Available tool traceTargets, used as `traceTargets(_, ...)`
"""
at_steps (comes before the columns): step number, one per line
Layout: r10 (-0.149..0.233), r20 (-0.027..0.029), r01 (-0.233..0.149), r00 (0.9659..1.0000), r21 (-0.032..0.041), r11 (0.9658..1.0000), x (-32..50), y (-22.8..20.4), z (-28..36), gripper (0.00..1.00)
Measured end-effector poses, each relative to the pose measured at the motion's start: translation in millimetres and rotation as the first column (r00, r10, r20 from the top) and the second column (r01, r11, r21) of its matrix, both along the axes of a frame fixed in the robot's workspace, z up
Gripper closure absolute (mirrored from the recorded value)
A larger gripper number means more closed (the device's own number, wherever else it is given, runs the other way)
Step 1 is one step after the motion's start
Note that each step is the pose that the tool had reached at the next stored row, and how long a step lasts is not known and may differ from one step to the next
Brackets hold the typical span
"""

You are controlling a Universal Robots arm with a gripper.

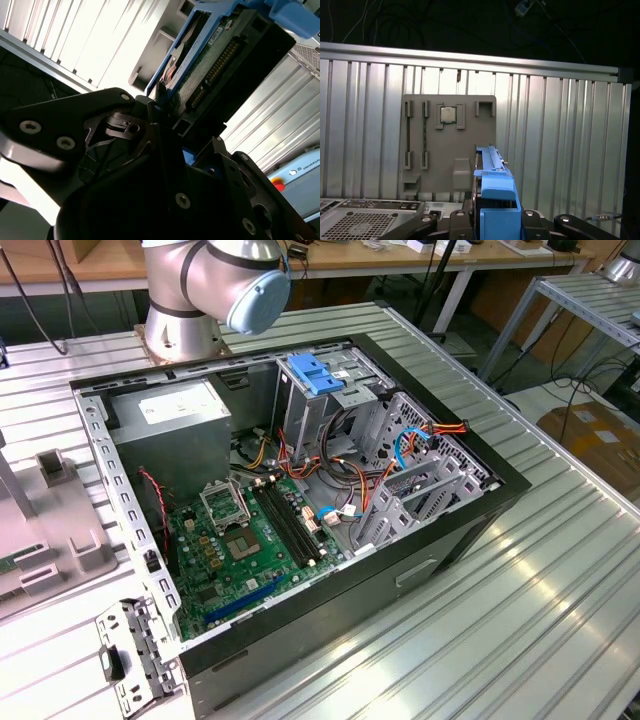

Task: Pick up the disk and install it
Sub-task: 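Pick up the disk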

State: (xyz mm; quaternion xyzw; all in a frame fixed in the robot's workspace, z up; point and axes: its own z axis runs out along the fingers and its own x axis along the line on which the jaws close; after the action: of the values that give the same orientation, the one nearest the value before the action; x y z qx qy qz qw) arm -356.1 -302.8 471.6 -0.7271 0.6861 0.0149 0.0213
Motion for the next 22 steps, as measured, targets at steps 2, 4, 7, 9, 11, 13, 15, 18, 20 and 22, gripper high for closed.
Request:
traceTargets(2, 0.0, 0.0, 0.0, 1.0, 0.0, 1.0, 3.2, 0.0, -0.1, 0.64)
traceTargets(4, 0.0, 0.0, 0.0, 1.0, 0.0, 1.0, 5.0, 0.0, -0.1, 0.64)
traceTargets(7, 0.0, 0.0, 0.0, 1.0, 0.0, 1.0, 7.7, 0.0, -0.1, 0.64)
traceTargets(9, 0.0, 0.0, 0.0, 1.0, 0.0, 1.0, 9.6, 0.0, -0.2, 0.64)
traceTargets(11, 0.0, -0.0001, 0.0, 1.0, 0.0, 1.0, 11.8, 0.0, -0.1, 0.64)
traceTargets(13, 0.0, 0.0, 0.0, 1.0, 0.0, 1.0, 13.6, 0.0, -0.2, 0.64)
traceTargets(15, 0.0, 0.0, 0.0, 1.0, 0.0, 1.0, 15.8, 0.0, -0.2, 0.64)
traceTargets(18, 0.0, 0.0, 0.0, 1.0, 0.0, 1.0, 18.9, 0.0, -0.2, 0.64)
traceTargets(20, 0.0, 0.0, 0.0, 1.0, 0.0, 1.0, 20.6, 0.0, -0.2, 0.64)
traceTargets(22, 0.0, 0.0, 0.0, 1.0, 0.0, 1.0, 23.1, 0.0, -0.2, 0.64)
